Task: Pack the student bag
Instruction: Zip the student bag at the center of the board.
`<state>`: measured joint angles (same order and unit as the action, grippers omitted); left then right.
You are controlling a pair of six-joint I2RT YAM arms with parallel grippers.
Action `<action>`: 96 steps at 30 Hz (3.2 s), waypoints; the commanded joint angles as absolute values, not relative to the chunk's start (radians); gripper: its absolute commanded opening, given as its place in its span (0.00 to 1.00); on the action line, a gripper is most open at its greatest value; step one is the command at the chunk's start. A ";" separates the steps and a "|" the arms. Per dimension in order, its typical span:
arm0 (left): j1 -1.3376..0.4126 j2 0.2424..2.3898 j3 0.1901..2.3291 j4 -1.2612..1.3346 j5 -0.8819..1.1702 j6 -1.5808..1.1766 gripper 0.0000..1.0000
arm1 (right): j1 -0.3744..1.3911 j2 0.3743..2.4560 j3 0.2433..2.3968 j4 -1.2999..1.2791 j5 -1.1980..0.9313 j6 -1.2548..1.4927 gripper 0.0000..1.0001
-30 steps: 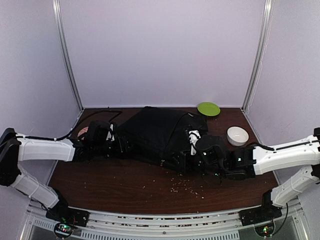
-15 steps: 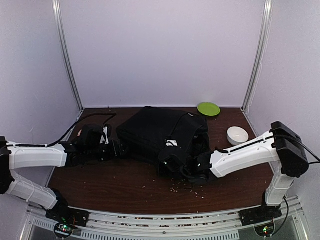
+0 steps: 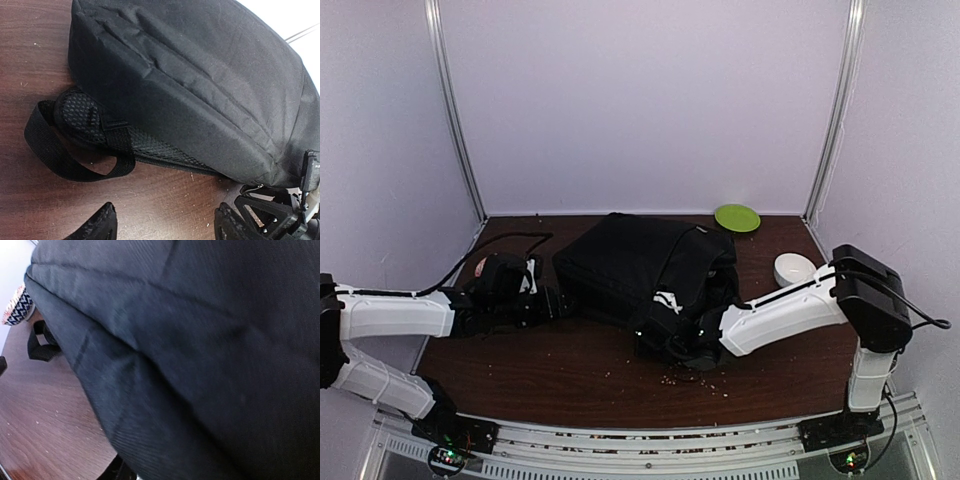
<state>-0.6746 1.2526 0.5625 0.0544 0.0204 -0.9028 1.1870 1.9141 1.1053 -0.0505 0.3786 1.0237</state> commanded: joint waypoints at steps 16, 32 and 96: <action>-0.670 1.273 0.553 0.122 0.040 -0.899 0.67 | 1.147 1.858 1.063 -0.020 0.540 1.112 0.23; -0.668 1.314 0.593 0.123 0.042 -0.894 0.67 | 1.176 1.569 0.688 0.311 0.423 0.815 0.32; -0.425 1.667 0.918 0.063 -0.067 -0.833 0.00 | 0.617 1.525 0.929 0.043 -0.141 0.755 0.06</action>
<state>-0.4255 1.7367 1.0046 0.0631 0.0013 -0.7963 0.6437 1.4879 0.8429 0.1810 -0.1341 0.8680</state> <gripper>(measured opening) 0.025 0.129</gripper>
